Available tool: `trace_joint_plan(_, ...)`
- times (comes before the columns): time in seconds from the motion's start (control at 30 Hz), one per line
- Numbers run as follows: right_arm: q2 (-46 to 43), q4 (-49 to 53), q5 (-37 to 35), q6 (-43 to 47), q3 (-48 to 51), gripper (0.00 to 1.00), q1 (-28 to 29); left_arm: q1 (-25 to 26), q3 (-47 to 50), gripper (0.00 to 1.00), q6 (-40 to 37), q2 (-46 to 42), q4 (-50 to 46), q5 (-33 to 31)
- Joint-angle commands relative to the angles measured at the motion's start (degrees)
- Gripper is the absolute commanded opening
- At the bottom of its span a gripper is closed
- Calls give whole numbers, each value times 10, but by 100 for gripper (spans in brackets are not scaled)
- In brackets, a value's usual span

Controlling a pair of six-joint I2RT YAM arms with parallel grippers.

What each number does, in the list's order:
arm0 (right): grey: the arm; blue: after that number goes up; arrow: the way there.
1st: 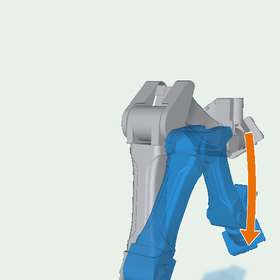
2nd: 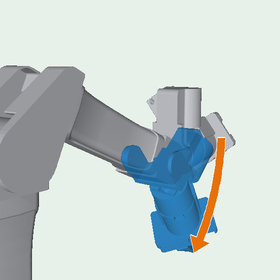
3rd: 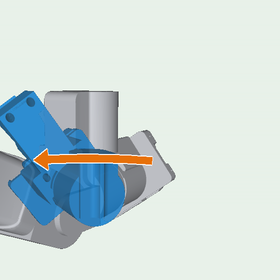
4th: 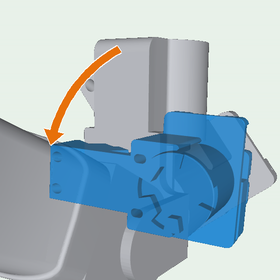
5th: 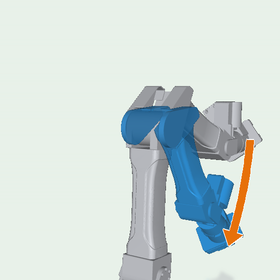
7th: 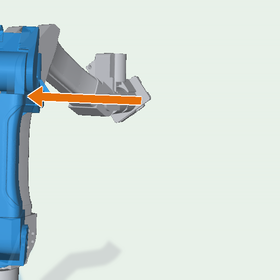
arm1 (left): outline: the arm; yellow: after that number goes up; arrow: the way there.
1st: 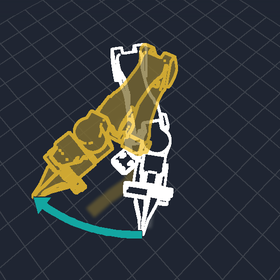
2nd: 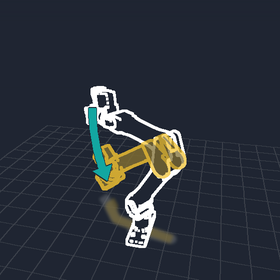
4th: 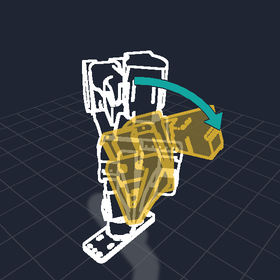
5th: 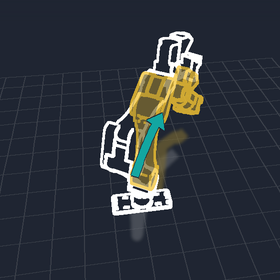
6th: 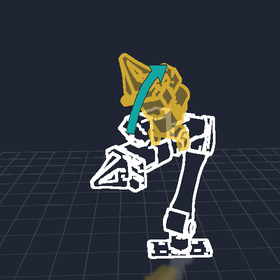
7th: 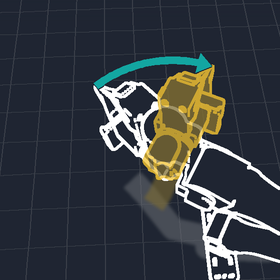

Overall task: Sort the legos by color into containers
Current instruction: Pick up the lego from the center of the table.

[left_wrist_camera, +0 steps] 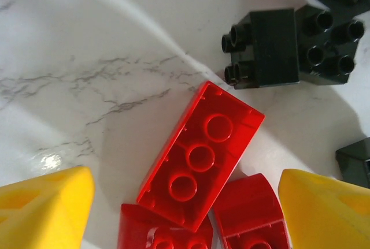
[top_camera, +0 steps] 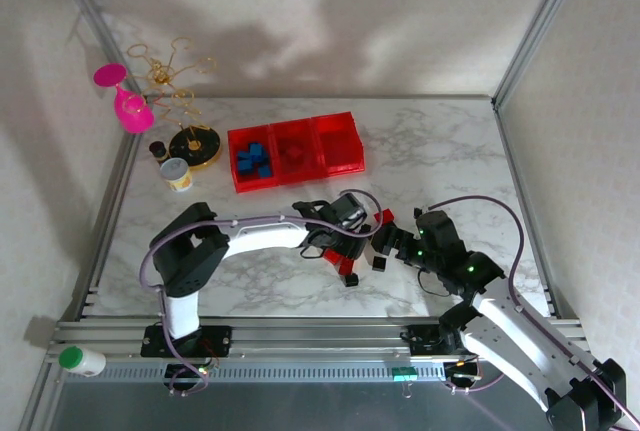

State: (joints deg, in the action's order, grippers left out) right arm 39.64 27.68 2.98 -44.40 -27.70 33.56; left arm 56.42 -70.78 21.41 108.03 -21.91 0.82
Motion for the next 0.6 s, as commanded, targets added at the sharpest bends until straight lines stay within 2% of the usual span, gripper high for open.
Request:
trace_joint_plan(0.0, -2, 1, -7, -5, 4, 99, -3, 3, -27, 83, -23, 26, 7, 2)
trace_joint_plan(0.23, -9, 3, -12, -3, -1, 99, -3, -1, -61, 75, -26, 73, -1, -19)
trace_joint_plan(0.5, -8, 0, -13, 3, -3, 99, -3, -22, -43, 53, -14, 61, 12, -26)
trace_joint_plan(0.57, -6, -4, -13, 4, -4, 99, -3, -25, -38, 49, -12, 59, 12, -26)
